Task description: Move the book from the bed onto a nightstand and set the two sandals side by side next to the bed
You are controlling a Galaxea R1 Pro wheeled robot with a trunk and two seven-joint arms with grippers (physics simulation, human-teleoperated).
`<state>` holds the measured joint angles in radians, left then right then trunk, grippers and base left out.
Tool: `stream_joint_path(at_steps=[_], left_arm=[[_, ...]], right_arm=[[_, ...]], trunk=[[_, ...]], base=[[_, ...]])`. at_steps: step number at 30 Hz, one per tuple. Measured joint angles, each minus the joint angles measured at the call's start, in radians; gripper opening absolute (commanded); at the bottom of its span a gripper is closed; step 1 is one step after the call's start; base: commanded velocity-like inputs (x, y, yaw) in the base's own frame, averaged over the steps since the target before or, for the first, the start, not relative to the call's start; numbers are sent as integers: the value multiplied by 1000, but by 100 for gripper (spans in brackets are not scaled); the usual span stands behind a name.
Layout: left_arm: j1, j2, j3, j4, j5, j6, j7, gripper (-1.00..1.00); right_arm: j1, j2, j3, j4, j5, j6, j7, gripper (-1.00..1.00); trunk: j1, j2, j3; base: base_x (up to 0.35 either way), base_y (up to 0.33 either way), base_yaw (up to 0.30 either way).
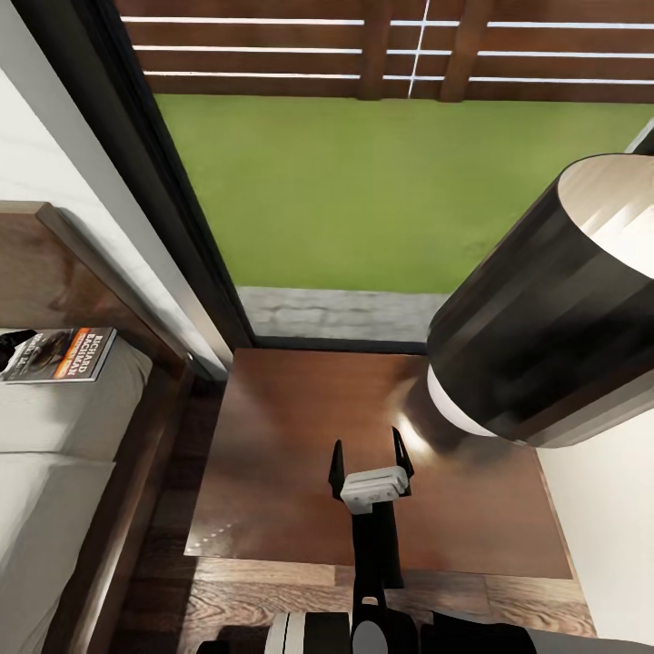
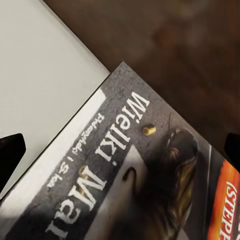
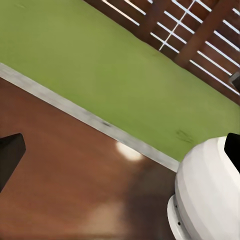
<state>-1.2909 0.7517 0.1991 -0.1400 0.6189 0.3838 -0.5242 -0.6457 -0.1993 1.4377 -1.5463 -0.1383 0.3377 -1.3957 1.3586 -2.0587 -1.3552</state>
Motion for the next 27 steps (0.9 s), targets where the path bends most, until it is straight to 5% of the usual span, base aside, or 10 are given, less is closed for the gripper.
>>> stream_joint_path(at_steps=[27], left_arm=[[0,0,0,0,2,0,0,100]], right_arm=[[0,0,0,0,0,4,0,100]], trunk=[[0,0,0]], base=[[0,-34,0]])
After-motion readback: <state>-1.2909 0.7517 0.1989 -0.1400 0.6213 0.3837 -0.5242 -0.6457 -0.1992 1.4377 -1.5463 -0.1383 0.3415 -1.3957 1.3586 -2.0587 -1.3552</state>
